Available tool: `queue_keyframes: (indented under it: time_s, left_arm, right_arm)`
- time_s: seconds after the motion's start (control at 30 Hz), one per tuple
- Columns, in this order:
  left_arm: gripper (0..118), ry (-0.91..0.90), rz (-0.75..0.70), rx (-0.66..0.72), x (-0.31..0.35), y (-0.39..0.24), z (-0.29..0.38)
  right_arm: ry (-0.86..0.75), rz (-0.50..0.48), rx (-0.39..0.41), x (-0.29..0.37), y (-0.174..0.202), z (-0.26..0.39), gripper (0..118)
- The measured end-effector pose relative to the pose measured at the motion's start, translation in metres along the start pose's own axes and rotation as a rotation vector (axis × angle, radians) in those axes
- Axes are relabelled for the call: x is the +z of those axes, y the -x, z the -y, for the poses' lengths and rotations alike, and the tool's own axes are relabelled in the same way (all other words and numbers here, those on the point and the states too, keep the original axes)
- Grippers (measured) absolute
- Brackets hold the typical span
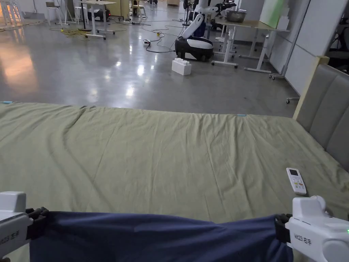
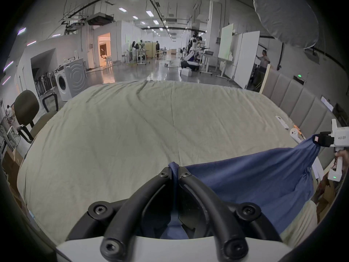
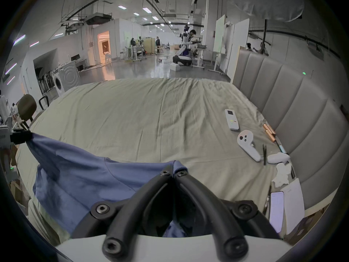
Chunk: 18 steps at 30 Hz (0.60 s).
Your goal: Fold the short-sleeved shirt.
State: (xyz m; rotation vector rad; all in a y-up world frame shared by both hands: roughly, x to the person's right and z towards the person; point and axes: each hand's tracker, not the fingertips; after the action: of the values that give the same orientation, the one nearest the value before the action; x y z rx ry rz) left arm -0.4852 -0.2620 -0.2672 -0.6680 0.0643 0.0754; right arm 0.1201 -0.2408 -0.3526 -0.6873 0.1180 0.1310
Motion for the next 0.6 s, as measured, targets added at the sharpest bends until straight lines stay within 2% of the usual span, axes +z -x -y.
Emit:
queue_keyframes:
  time_s: [0.13,0.33,0.6]
  left_arm:
    - [6,-0.01,0.019,0.007,0.033,0.006,0.016]
    - [6,0.056,0.047,0.011,0.067,0.017,0.06]
    - [6,0.257,0.003,-0.021,0.058,0.012,0.137]
  right_arm:
    - [0.024,0.022,0.021,0.04,0.001,0.022,1]
    - [0.122,0.017,0.01,0.073,0.0,0.077,1]
    - [0.305,0.029,0.01,0.044,0.003,0.161,1]
